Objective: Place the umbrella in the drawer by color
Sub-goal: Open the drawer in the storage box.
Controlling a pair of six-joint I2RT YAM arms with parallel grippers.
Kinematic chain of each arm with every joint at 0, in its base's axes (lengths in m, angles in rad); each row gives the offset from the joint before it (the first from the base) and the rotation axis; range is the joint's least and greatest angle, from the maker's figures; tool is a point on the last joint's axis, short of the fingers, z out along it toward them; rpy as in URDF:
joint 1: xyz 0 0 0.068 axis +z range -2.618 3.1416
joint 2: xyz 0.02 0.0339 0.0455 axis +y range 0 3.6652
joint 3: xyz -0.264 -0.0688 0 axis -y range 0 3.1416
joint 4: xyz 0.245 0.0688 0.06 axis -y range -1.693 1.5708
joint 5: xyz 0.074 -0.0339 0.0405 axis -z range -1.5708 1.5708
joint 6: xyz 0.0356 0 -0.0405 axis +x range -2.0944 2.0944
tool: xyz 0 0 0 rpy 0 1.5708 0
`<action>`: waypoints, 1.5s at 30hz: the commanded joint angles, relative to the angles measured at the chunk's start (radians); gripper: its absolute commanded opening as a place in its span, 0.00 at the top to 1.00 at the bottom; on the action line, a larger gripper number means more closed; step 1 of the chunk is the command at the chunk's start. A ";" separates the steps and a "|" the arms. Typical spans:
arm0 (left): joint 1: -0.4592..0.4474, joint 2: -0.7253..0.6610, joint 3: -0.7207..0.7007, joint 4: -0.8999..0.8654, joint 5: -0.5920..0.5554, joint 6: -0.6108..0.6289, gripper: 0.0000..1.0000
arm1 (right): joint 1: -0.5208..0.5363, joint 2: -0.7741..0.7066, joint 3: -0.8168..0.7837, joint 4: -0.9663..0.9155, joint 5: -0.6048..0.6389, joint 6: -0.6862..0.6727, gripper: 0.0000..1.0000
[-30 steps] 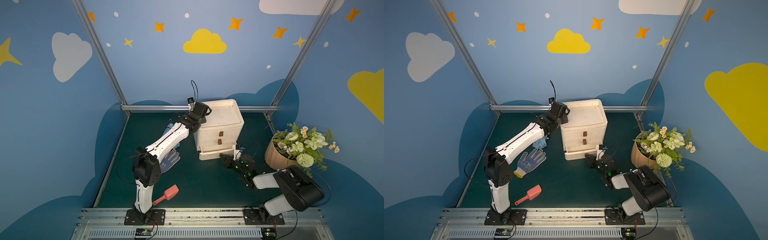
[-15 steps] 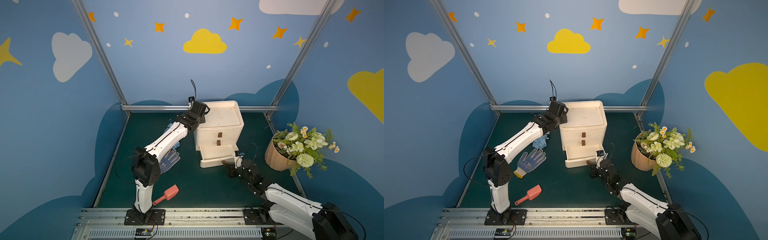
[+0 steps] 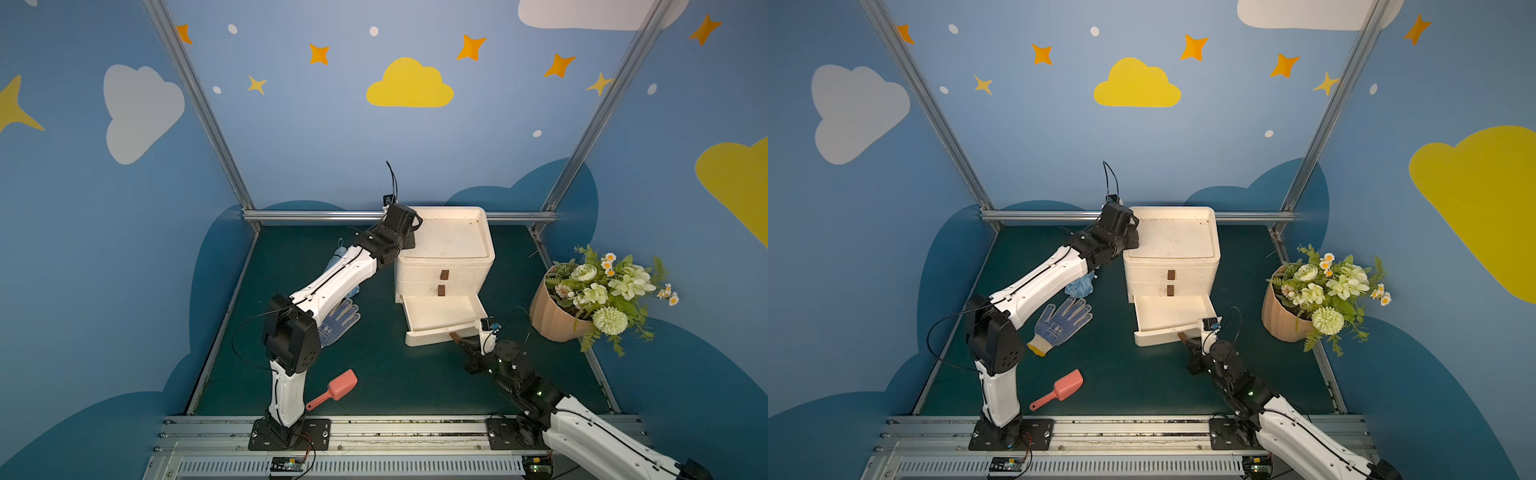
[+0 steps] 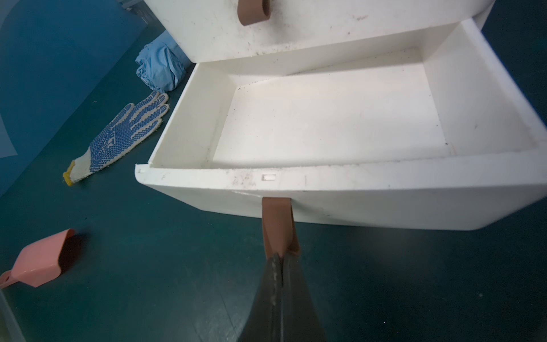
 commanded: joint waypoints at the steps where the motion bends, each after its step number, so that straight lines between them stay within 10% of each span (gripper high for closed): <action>1: 0.016 0.025 -0.027 0.030 0.089 -0.017 0.97 | 0.014 -0.011 -0.010 -0.090 0.025 0.032 1.00; 34: -0.084 -0.028 -0.105 -0.061 -0.145 -0.369 0.95 | 0.197 0.646 0.330 0.390 0.092 0.038 1.00; 45: -0.064 -0.021 -0.110 -0.001 -0.068 -0.215 0.95 | 0.232 0.489 0.245 0.239 0.083 0.036 1.00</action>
